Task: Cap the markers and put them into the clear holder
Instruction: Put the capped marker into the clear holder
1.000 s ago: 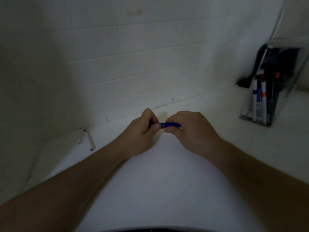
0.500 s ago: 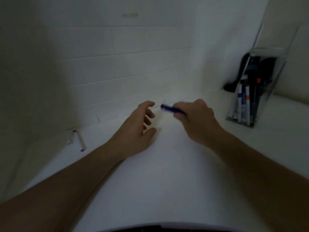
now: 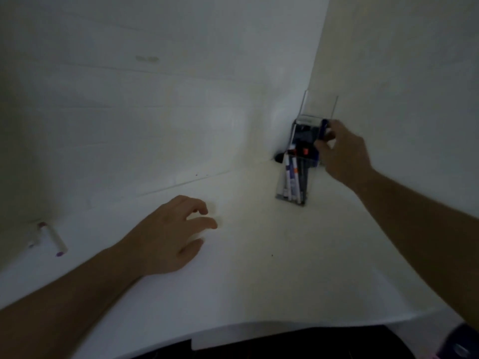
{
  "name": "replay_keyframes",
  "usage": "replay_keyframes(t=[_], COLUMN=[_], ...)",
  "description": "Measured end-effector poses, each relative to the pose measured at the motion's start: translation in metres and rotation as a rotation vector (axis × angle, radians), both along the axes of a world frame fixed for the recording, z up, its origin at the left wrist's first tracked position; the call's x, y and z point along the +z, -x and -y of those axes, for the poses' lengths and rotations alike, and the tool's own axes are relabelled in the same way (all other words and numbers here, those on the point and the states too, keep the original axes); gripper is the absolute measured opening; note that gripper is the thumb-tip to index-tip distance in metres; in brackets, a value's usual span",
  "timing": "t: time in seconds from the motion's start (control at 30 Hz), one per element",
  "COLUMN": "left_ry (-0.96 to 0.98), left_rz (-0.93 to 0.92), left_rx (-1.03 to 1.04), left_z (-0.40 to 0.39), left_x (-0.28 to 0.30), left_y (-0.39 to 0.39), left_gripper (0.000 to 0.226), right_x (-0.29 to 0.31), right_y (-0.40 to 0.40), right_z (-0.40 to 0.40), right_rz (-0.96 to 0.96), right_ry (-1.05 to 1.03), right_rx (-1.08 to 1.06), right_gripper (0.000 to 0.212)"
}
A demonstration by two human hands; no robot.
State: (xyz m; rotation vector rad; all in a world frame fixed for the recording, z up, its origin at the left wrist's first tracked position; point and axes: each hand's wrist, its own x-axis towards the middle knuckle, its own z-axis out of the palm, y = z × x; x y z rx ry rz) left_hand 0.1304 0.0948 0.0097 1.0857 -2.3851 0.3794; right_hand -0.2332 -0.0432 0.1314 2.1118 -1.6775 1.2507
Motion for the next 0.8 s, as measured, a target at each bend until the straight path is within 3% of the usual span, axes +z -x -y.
replay_keyframes(t=[0.2,0.33,0.53,0.7,0.8], left_ry=[0.024,0.021,0.035,0.063,0.156], left_rz=[0.031,0.035,0.029,-0.020,-0.121], left_rx=[-0.003,-0.003,-0.019,-0.015,0.124], left_z=[-0.002,-0.001,-0.001,0.000,-0.001], left_x=[-0.001,-0.001,-0.001,0.003,0.025], left_y=[0.003,0.001,0.000,-0.010,-0.037], left_gripper=[0.038,0.037,0.032,0.026,0.023], right_x=[-0.018,-0.017,-0.025,-0.034,-0.058], right_y=[-0.009,-0.012,-0.012,-0.040,-0.097], right_z=[0.009,0.015,0.014,0.001,-0.022], right_rz=[-0.221,-0.316,-0.333,-0.253,-0.255], right_ry=[-0.240,-0.235,-0.281,-0.050,0.062], right_rx=[-0.114,-0.104,-0.099,-0.139,0.123], right_gripper=[0.059,0.041,0.033,0.052,0.051])
